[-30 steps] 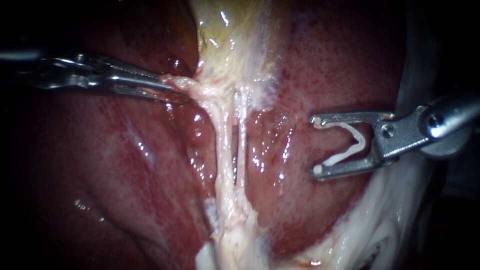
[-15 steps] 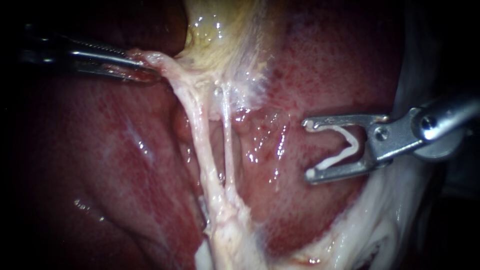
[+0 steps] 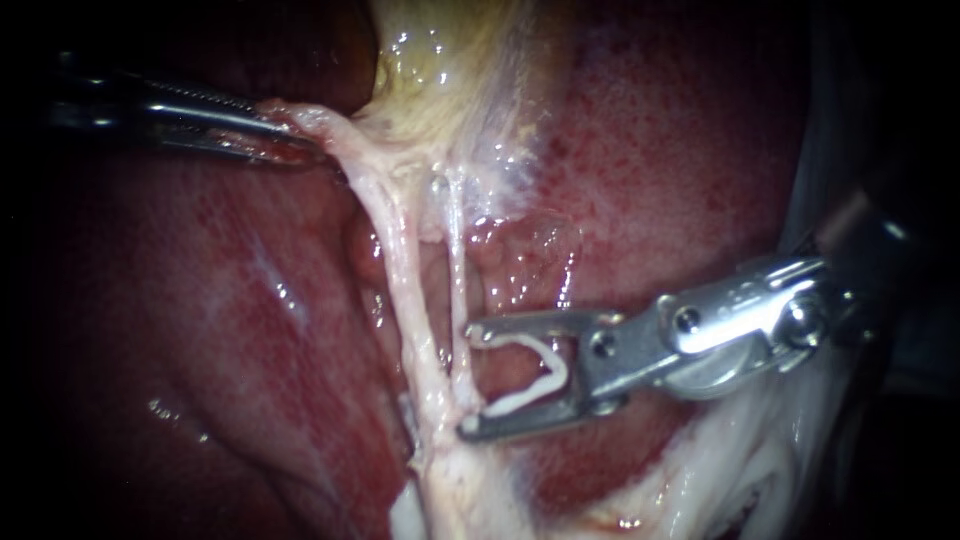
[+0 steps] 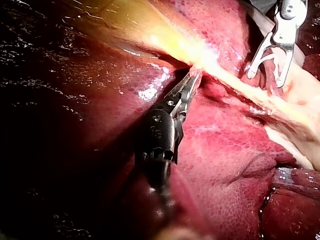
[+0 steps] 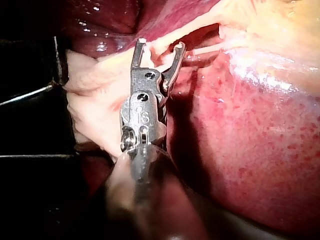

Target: Clipping first clip left tube

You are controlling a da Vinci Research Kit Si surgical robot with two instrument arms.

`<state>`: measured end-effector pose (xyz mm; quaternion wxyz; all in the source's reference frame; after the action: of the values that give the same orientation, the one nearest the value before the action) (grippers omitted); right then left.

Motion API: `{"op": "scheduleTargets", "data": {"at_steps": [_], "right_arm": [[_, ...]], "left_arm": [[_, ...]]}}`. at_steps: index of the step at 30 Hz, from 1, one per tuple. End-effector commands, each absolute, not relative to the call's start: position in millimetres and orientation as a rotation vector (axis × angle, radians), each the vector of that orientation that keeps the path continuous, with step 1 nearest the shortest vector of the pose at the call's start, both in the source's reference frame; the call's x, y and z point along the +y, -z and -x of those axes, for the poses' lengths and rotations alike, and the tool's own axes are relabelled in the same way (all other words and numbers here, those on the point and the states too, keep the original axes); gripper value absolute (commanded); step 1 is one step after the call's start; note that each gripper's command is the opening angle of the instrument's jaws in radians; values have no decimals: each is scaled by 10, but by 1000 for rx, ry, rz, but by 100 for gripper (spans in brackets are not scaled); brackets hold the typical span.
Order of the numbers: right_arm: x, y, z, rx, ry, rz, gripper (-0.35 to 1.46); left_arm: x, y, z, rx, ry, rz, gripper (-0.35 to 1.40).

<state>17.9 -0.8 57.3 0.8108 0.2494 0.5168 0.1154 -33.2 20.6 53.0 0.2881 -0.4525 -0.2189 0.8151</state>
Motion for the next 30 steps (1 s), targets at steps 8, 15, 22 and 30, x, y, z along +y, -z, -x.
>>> {"op": "scheduleTargets", "data": {"at_steps": [8, 15, 22, 30], "right_arm": [[-4, -604, -181, 1112, -316, -597, 50], [-17, -622, -184, 1134, -344, -695, 50], [-25, -631, -188, 1149, -347, -724, 50], [-24, -631, -204, 1171, -374, -739, 50]], "left_arm": [[205, -531, 332, -583, -2177, 1208, -35], [204, -532, 333, -582, -2177, 1208, -35], [204, -533, 333, -582, -2177, 1208, -35], [204, -532, 333, -581, -2177, 1208, -35]]}}
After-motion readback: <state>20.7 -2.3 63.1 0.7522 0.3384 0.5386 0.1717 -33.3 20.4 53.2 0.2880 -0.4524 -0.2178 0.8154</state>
